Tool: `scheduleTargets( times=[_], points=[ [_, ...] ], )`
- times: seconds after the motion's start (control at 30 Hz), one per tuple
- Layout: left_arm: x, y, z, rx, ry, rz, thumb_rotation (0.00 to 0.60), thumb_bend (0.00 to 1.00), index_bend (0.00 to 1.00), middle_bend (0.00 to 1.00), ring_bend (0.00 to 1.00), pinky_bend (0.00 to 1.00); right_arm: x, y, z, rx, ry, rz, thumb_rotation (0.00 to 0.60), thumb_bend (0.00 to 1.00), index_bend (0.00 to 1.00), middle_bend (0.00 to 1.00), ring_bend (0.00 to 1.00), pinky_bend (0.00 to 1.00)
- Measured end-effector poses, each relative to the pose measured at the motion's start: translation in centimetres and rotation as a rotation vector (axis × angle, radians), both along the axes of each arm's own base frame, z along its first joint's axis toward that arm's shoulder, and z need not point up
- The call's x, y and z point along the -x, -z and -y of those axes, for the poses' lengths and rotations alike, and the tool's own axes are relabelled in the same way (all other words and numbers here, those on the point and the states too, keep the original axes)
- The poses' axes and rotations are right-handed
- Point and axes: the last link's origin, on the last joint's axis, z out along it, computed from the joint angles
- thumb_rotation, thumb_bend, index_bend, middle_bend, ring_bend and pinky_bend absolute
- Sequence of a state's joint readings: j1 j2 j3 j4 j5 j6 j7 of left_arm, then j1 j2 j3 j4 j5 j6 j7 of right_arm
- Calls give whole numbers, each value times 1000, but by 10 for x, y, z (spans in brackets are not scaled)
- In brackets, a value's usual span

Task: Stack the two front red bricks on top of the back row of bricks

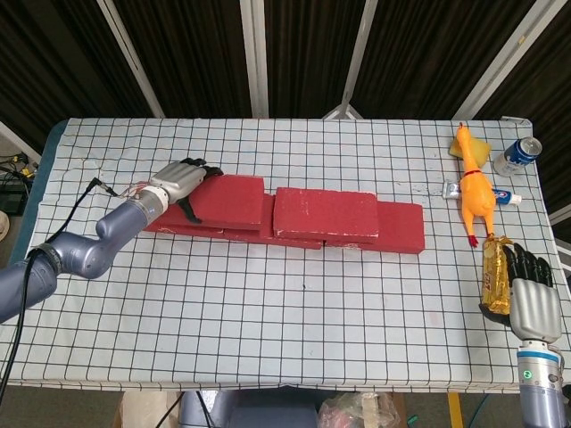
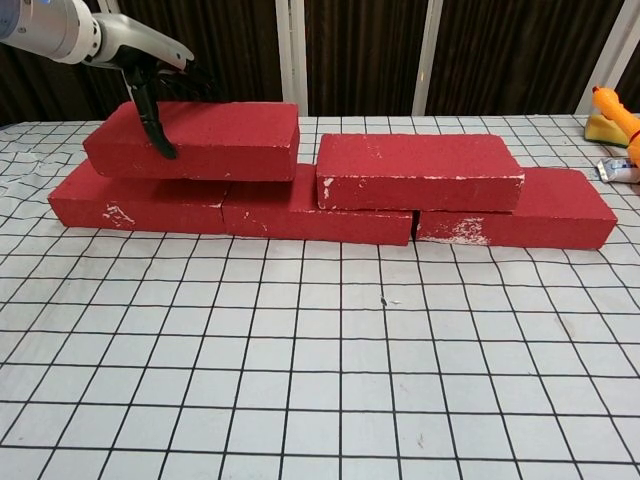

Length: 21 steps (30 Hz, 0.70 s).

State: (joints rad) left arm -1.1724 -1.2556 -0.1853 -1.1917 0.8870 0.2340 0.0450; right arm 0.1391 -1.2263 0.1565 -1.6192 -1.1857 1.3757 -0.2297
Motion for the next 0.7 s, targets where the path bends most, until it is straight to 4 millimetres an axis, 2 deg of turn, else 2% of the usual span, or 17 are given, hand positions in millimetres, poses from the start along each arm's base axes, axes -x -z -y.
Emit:
scheduleTargets(
  times=[0.17,0.7],
  points=[
    [4,4,-3,-2,-9,4,600,13,278,254,0,0,0,0,1,1,-5,4,600,162,46,0,0,0],
    [-1,18,-4,19,17,-8,600,12,275,249,0,0,0,-1,1,6,-1,7,600,161,46,0,0,0]
  ],
)
